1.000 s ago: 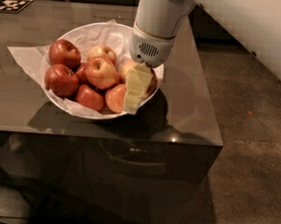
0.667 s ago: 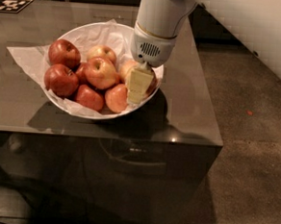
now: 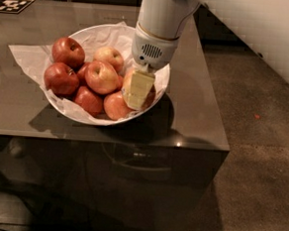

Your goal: Pick apple from white bowl

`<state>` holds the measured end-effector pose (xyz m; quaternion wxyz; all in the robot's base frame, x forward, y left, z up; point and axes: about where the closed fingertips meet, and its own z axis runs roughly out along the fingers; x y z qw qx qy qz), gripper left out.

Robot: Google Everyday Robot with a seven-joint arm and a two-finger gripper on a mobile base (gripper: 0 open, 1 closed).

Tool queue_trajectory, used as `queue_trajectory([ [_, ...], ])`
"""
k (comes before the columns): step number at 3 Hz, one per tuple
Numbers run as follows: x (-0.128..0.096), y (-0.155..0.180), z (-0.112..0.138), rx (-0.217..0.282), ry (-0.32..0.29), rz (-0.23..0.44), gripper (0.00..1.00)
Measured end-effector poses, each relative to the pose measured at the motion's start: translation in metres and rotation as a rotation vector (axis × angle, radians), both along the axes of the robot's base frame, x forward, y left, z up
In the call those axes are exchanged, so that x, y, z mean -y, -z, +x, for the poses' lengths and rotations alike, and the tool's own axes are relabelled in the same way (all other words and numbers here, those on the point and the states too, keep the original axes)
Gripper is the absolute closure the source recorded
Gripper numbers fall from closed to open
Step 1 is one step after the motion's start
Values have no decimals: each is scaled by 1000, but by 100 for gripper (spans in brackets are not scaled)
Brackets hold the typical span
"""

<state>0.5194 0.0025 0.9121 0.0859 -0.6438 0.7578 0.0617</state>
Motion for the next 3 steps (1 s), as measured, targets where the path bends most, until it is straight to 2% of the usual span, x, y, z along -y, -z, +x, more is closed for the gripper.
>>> queue_trajectory([
  [1, 0, -4, 3, 4, -7, 27, 100],
  [3, 3, -58, 33, 7, -30, 149, 100],
])
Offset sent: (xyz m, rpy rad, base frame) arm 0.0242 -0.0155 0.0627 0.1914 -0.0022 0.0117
